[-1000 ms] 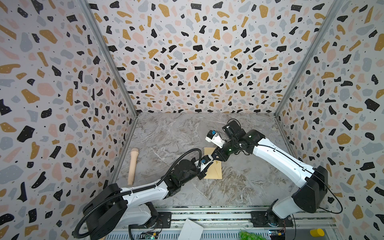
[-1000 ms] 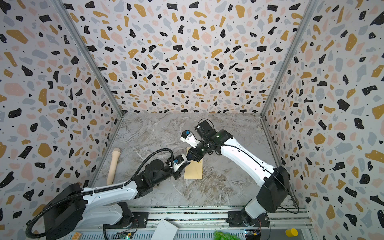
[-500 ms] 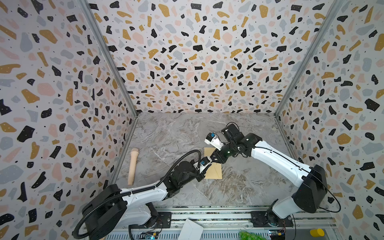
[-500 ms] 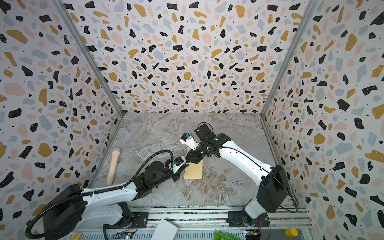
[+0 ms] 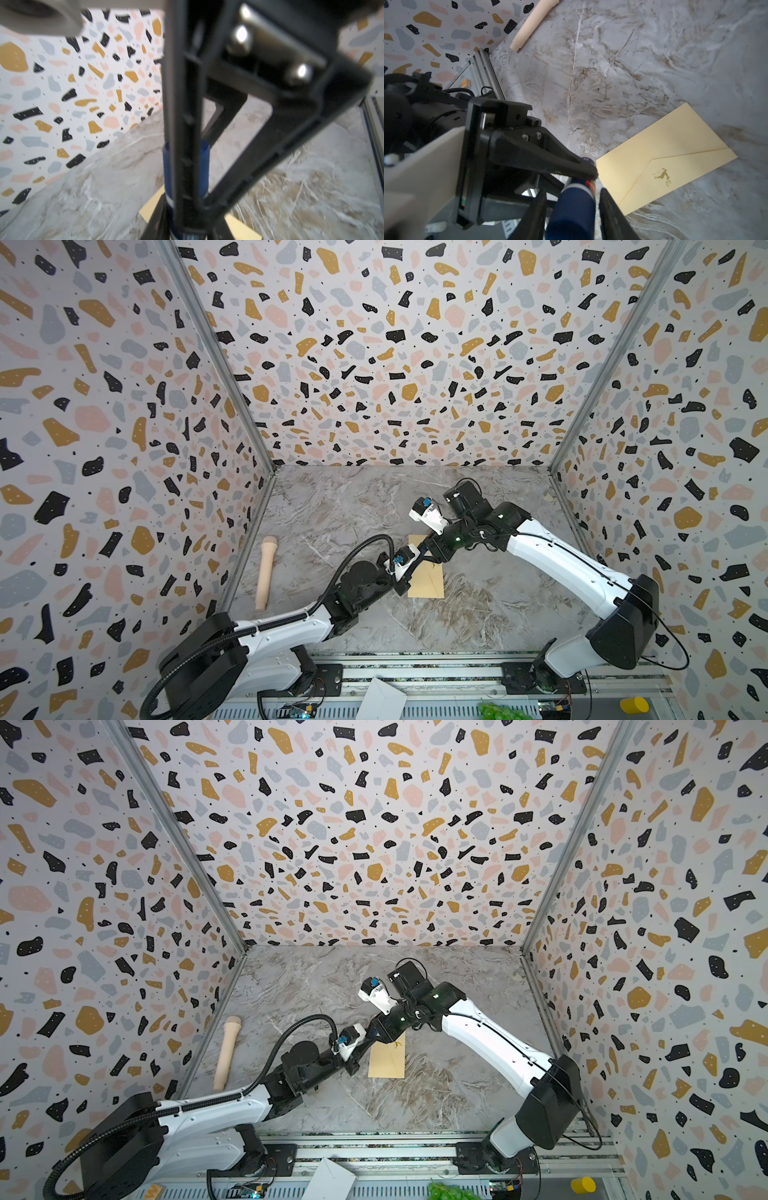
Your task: Place the letter into the envelope and seal it
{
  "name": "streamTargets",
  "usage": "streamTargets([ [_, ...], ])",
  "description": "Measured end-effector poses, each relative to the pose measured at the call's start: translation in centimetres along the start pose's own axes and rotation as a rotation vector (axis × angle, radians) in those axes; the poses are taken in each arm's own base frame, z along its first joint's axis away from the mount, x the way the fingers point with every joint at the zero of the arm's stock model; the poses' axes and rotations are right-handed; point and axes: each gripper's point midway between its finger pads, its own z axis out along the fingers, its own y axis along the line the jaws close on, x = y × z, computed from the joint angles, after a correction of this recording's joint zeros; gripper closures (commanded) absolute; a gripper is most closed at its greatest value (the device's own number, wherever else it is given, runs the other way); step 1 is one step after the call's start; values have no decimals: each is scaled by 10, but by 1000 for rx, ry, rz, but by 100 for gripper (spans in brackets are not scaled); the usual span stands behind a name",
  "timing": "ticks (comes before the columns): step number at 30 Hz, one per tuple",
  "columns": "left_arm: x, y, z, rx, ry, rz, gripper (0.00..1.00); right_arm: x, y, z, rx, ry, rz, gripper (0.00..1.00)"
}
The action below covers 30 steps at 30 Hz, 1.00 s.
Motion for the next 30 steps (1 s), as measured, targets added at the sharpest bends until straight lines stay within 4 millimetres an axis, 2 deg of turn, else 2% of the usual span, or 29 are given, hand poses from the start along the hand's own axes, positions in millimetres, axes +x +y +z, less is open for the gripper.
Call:
streamTargets([
  [3,-17,2,-1,-6,-64,-19,100,-14,11,-31,27,-86,-30,38],
  [6,-20,0,-2,7,-76,-46,100,-24,23,-67,60,-186,-68,27],
  [8,-21,-2,-2,21,-76,-70,100,-29,33,-91,70,-264,-102,24],
  [11,-26,-7,-2,59,-81,-109,100,-29,43,-110,71,-322,-140,22],
  [14,-35,-16,-4,119,-94,-137,100,-25,42,-107,74,-311,-179,22],
  [18,-47,-29,-6,209,-106,-156,100,-17,33,-85,72,-236,-238,24],
  [22,-48,-39,-7,268,-95,-156,100,-8,28,-70,56,-176,-285,24],
  [28,-42,-45,-8,303,-67,-160,100,-2,28,-59,21,-141,-321,45],
  [30,-41,-45,-8,303,-65,-160,100,1,26,-54,17,-127,-318,45],
])
